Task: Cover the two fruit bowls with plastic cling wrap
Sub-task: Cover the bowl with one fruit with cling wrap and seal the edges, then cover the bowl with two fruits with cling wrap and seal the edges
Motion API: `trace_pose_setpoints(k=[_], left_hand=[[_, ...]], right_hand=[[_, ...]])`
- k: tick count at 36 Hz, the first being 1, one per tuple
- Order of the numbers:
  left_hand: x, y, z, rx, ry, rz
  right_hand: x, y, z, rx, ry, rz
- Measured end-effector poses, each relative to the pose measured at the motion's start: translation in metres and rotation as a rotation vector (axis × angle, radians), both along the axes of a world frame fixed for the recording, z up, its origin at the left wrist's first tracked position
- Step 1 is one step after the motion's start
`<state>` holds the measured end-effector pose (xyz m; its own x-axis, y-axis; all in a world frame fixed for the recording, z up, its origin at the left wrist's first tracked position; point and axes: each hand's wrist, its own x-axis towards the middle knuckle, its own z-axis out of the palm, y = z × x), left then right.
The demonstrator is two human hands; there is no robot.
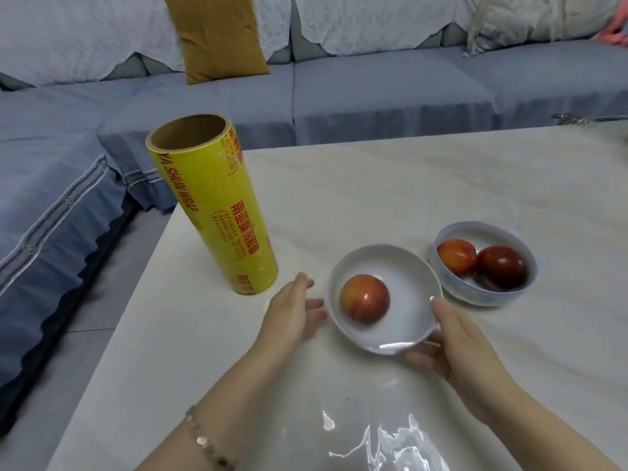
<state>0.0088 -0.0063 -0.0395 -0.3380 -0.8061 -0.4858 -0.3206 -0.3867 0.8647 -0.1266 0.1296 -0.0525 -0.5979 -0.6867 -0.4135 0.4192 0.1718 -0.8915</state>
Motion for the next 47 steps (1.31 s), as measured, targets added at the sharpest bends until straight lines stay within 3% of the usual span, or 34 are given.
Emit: trace_pose_setpoints(k=[9,16,22,28,32,41,47], left_hand=[[0.040,0.009,-0.001,-0.059,-0.074,-0.012],[0.041,0.008,-0.002,-0.118,-0.109,-0.077],[0.027,0.012,-0.010,-0.127,-0.113,-0.136],[0.019,0.017,-0.017,-0.149,-0.130,-0.220],[0.019,0.016,-0.022,-0.184,-0.163,-0.288],[0.036,0.018,-0.030,-0.246,-0.225,-0.294],[0.047,0.021,-0.028,-0.216,-0.219,-0.249]], right_hand=[[-0.029,-0.103,-0.008,0.041,-0.065,-0.205],[-0.044,-0.120,-0.018,0.142,-0.010,-0.229],[-0.047,-0.107,-0.008,0.228,-0.079,-0.190],[-0.046,-0.049,-0.005,0.154,-0.227,-0.124],[-0.062,-0.004,-0.012,0.152,-0.326,-0.275],[-0.101,0.012,-0.025,0.090,-0.021,-0.351],[-0.089,0.026,-0.029,0.071,0.052,-0.331]])
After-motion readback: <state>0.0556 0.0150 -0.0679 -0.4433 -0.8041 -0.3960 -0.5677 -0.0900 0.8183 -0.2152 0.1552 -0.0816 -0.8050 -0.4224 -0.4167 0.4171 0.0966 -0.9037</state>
